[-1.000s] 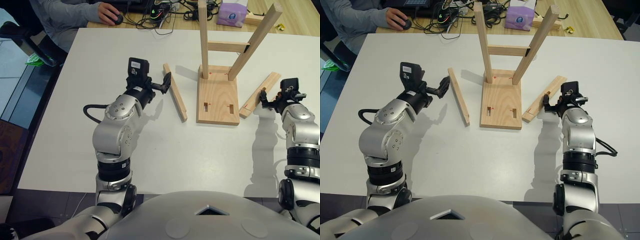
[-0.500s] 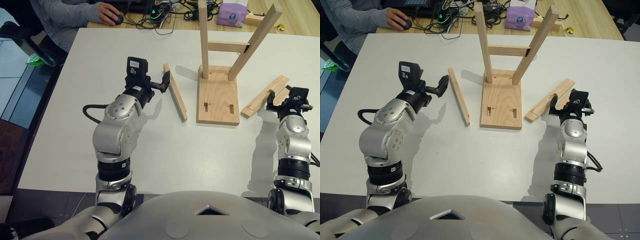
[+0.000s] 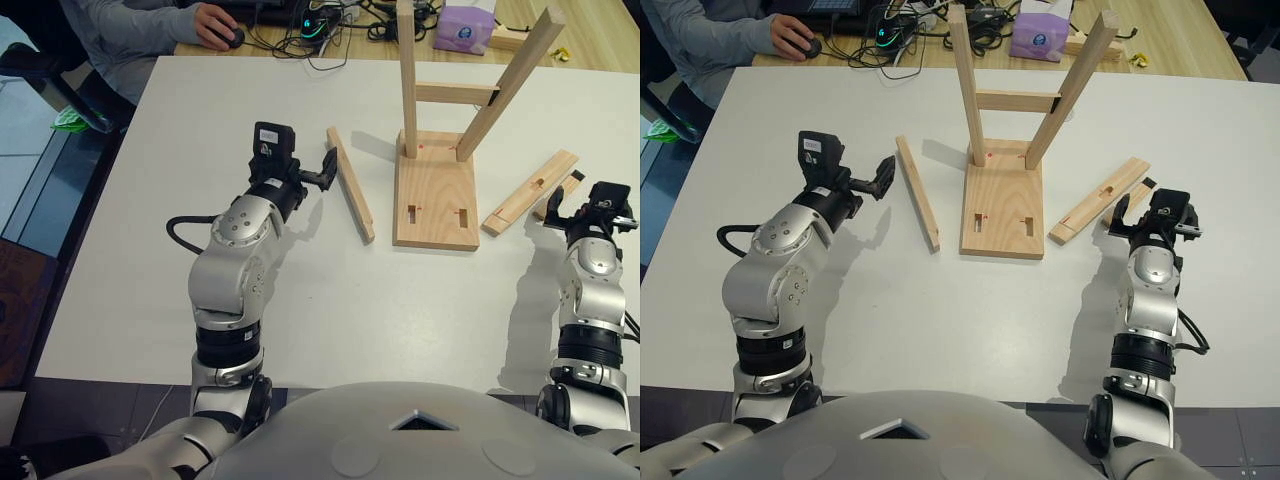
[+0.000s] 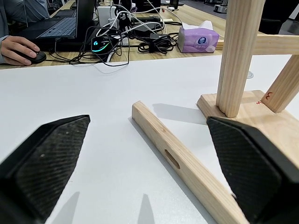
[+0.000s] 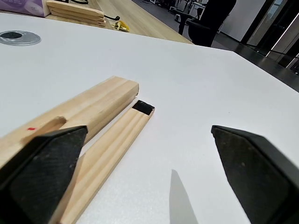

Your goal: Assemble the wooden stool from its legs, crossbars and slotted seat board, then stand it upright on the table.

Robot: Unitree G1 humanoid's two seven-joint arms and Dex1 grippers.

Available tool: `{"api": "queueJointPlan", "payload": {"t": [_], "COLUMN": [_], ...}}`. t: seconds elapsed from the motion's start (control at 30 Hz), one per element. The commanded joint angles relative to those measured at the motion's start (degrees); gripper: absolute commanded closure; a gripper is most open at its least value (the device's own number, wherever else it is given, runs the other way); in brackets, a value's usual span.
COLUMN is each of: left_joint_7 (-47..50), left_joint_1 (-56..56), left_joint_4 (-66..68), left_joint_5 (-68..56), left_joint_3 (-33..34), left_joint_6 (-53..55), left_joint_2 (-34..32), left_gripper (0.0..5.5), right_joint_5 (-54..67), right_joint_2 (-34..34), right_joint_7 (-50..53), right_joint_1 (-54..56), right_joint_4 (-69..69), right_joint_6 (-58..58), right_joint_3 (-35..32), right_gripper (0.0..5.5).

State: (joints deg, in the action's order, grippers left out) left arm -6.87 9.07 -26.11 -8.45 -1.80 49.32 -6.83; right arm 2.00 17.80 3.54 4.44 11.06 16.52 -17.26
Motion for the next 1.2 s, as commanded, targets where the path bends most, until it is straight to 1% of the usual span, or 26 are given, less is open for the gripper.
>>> {"api": "queueJointPlan", "payload": {"t": [0.03,0.27,0.37,0.47,0.57,0.7,0.77,0.8,0.87,1.07,1.2], "left_joint_7": [0.2,0.8,1.2,1.3,1.1,0.9,0.9,0.9,1.1,1.9,2.3], "left_joint_1": [-0.3,-0.8,-0.7,-0.6,-0.6,-0.8,-0.9,-1.1,-1.5,-2.4,-3.4], "left_joint_4": [1.5,2.7,3.4,3.9,4.8,5.9,6.2,6.2,6.3,6.5,6.3], "left_joint_5": [0.5,0.8,1.0,1.0,1.0,1.0,1.0,1.0,1.1,1.5,1.5], "left_joint_3": [-0.3,0.0,0.3,0.2,0.1,0.1,0.2,0.4,0.5,0.6,1.1], "left_joint_6": [-0.9,-1.8,-2.2,-2.6,-3.3,-4.2,-4.5,-4.6,-4.8,-5.7,-6.0], "left_joint_2": [-0.3,-0.1,0.0,0.0,-0.2,-0.4,-0.5,-0.5,-0.5,0.1,0.2], "left_gripper": [0.86,0.86,0.86,0.86,0.86,0.86,0.86,0.86,0.86,0.86,0.86], "right_joint_5": [1.8,4.2,6.8,9.7,14.1,15.7,12.1,10.3,8.6,9.1,9.1], "right_joint_2": [-0.9,-1.5,-2.1,-2.7,-5.3,-8.4,-7.4,-6.2,-4.6,-1.6,-0.8], "right_joint_7": [-1.5,-3.6,-5.3,-4.4,-0.2,5.2,5.7,4.8,2.9,1.0,1.2], "right_joint_1": [0.2,0.4,2.1,4.8,8.5,8.6,6.0,4.8,3.8,4.9,2.0], "right_joint_4": [0.3,0.8,0.7,1.4,2.2,0.8,-1.2,-2.4,-4.4,-8.6,-14.9], "right_joint_6": [4.0,11.8,17.5,23.0,28.4,30.9,27.9,26.4,24.6,28.7,33.6], "right_joint_3": [0.0,0.4,0.4,-2.2,-8.6,-12.4,-9.4,-7.0,-4.2,-4.6,-6.3], "right_gripper": [0.58,0.58,0.58,0.58,0.58,0.58,0.58,0.58,0.58,0.58,0.58]}}
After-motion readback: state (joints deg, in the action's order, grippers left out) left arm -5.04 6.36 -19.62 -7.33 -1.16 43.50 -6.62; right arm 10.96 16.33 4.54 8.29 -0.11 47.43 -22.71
